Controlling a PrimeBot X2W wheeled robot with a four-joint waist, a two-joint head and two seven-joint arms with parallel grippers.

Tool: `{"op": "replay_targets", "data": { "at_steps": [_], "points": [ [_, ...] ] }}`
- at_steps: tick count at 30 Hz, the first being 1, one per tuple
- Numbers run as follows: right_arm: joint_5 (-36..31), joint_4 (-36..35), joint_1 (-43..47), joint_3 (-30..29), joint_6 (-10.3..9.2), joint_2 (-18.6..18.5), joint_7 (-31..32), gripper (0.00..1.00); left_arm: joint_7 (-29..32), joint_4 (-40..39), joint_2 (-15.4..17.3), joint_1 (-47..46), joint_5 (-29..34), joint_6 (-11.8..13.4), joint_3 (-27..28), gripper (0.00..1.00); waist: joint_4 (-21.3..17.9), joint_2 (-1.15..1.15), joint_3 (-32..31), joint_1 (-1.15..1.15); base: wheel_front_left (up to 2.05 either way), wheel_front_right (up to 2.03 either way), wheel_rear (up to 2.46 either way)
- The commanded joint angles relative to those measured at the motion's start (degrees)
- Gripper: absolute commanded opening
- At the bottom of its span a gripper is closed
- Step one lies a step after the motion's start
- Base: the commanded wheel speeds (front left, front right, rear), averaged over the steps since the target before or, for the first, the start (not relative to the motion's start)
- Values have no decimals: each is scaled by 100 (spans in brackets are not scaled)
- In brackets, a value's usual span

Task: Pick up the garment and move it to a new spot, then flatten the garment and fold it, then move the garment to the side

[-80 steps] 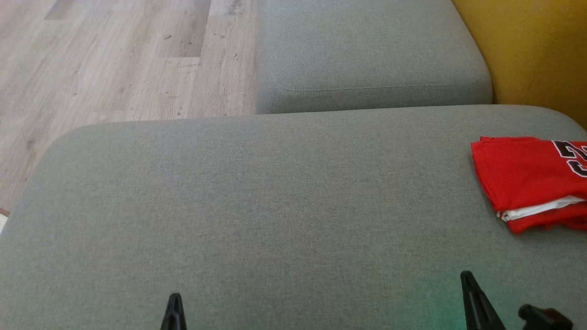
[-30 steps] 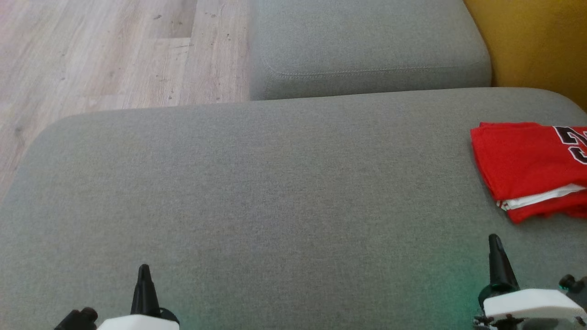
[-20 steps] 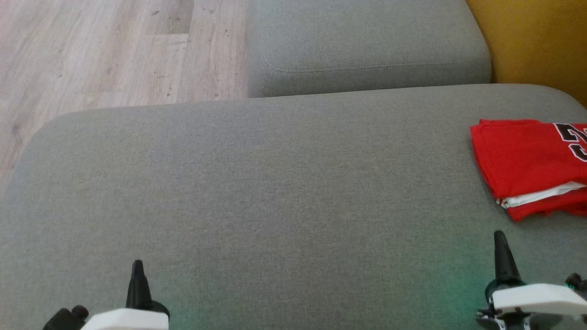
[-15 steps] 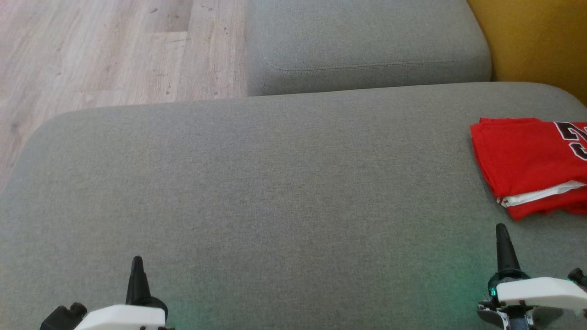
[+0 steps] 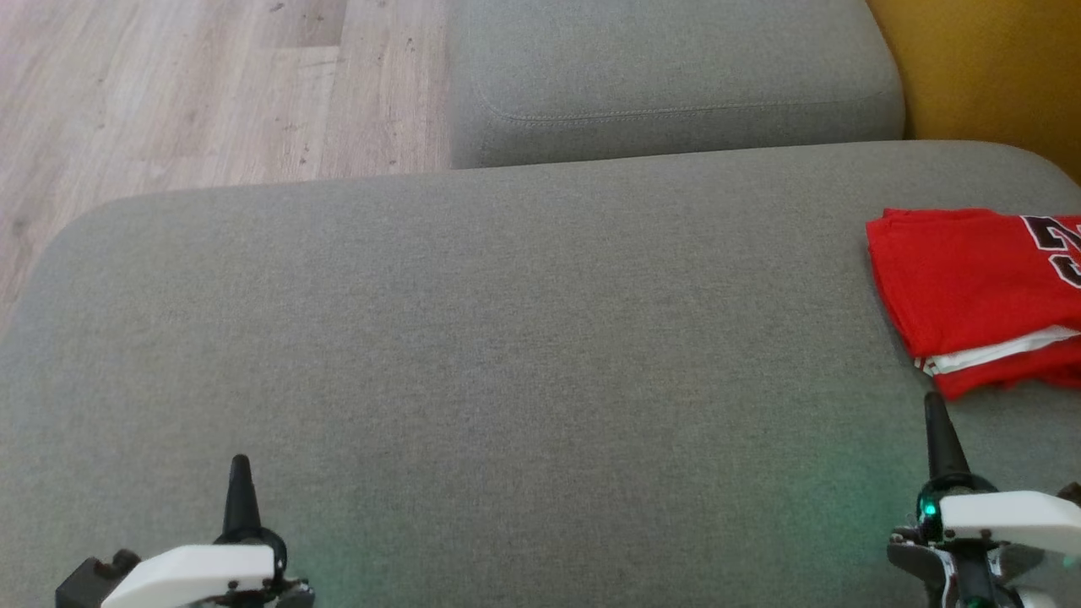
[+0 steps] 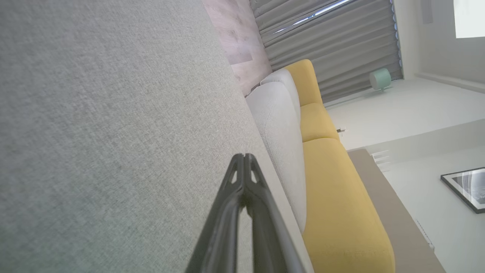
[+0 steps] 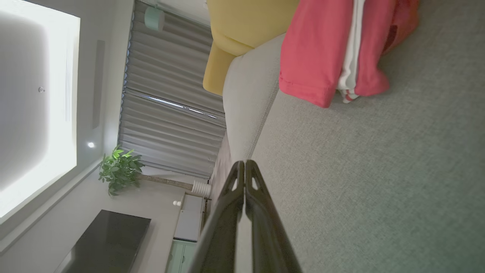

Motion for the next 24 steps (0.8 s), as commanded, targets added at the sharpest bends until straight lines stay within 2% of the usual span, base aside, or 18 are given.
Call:
{"op": "replay_targets", "data": {
  "at_steps": [1, 24],
  "points": [
    [235, -171, -318, 33, -3, -17, 59, 0, 53, -116, 64, -361, -221, -72, 257, 0, -5, 0, 14, -1, 0, 0, 0],
    [1638, -123, -687, -196, -4, 25, 433, 0, 425, 39, 49, -757, -1664, -380, 644, 0, -49, 0, 148, -1, 0, 0, 0]
  ]
}}
